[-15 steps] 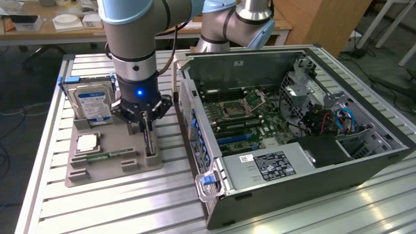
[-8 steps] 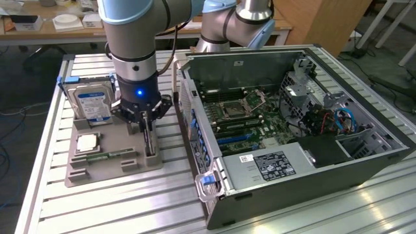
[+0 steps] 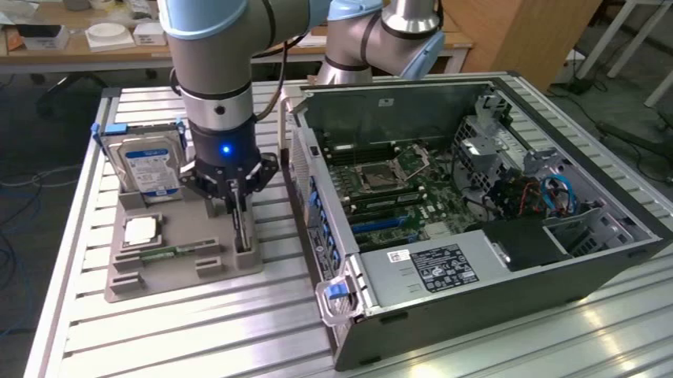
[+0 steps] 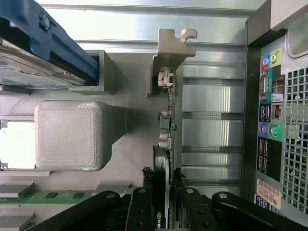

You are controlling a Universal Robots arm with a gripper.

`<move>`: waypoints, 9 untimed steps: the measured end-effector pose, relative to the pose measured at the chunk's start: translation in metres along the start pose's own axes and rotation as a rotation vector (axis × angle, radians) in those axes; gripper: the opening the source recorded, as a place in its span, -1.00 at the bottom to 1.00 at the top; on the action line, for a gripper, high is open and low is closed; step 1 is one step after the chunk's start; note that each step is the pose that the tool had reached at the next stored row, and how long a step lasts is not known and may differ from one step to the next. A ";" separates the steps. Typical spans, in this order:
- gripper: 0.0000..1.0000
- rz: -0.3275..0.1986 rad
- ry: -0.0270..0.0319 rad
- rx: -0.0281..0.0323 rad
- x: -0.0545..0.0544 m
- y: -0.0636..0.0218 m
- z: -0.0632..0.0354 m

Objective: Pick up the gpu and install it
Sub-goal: 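Pick up the gpu and move the gpu toward the slot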

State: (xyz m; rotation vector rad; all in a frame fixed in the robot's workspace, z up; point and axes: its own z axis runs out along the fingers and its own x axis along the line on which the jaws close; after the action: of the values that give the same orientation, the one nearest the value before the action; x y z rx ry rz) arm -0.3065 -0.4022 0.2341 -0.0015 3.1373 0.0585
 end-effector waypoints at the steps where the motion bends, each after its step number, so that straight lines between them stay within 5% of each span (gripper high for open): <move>1: -0.47 0.000 0.0001 0.0001 0.000 0.0001 -0.0020; 9: -0.47 0.000 0.0004 0.0005 0.000 0.0007 -0.0218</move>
State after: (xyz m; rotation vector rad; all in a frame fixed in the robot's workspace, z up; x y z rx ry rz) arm -0.3066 -0.4023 0.2558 -0.0016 3.1378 0.0578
